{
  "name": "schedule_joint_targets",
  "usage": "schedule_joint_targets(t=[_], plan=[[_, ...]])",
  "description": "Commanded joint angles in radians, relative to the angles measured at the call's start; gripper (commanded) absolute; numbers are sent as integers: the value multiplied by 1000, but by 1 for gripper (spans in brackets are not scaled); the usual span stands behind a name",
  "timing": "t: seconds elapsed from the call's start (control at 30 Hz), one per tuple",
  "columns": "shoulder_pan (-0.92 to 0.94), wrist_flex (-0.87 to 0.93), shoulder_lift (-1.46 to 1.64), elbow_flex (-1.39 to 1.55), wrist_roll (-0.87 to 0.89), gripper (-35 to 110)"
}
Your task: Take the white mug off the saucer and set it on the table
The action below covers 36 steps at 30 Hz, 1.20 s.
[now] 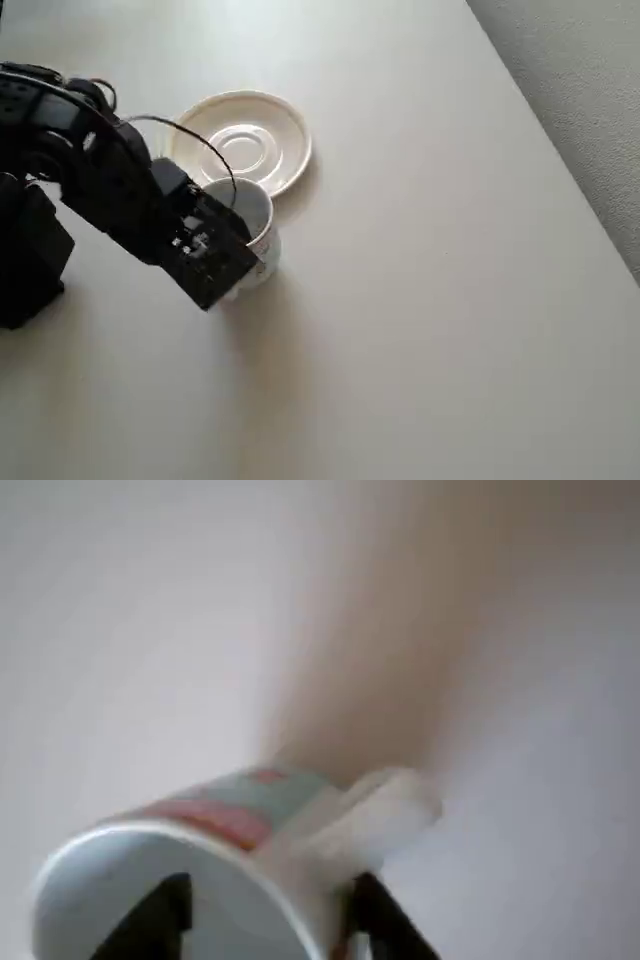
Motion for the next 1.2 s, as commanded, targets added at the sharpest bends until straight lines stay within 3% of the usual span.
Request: schedule_joint_targets(t=[0.0,0.17,0.33,0.43,0.5,0.87,1.17], plan=[[-84,75,344,-15,77,20],[-216,219,675,-11,152,20],[-316,350,896,-6,342,19],[-350,388,917,37,474,7],[-368,385,916,101,546,-1],[-511,249,1078,704,764,-2],[-488,247,1078,726,811,0]])
